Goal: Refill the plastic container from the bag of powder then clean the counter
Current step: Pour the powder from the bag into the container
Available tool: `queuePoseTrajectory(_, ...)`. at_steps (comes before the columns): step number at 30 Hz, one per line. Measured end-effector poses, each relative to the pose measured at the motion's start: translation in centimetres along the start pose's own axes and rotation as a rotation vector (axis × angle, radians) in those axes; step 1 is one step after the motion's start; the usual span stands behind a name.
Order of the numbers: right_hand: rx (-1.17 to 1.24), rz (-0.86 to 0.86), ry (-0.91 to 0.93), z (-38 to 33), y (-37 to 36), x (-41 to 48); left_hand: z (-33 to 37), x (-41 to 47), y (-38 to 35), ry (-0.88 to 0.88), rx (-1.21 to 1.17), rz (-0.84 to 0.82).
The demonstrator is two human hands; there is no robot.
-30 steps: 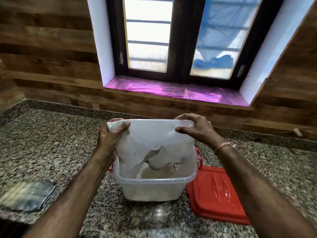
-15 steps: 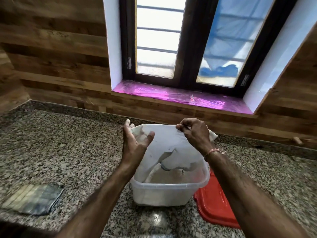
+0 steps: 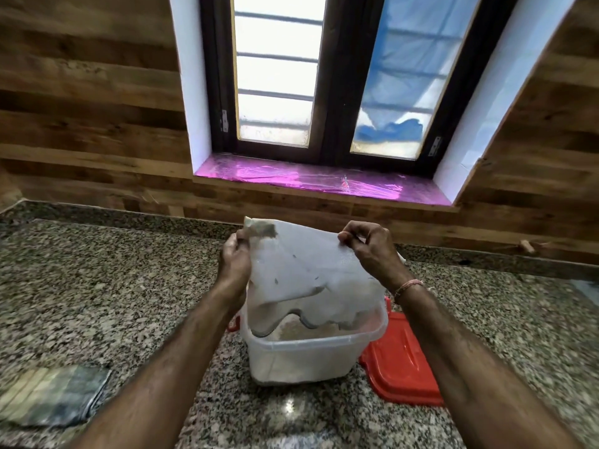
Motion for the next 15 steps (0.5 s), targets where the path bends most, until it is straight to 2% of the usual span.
queuePoseTrajectory(4,0.011,0.038,-0.034,0.3,0.5,-0.5,0.1,0.3,-0.2,-0.052,-0.070,-0.064)
queuePoseTrajectory(9,-0.022,0.017,-0.017,-0.9,-0.4,-0.9,0.7,0.6,-1.1,-0.030,-0.077,0.014)
queuePoseTrajectory(12,-0.065,0.070,-0.052,-0.9,-0.4,-1.2,2.0,0.2,-0.5,-0.095,0.301,0.161)
queuePoseTrajectory(15,-0.064,0.131,-0.078,-1.3,-0.2,-1.1,4.0,-1.4,-1.7,-0.360,0.655,0.121)
Point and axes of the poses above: each hand's wrist, its own x-axis towards the middle knuckle, its own y-axis out of the back of the hand, z = x × y, the point moved 4 cm from there along x, towards the middle knuckle, and after that the axes turned 13 degrees about -z, right-handed, at the moved point
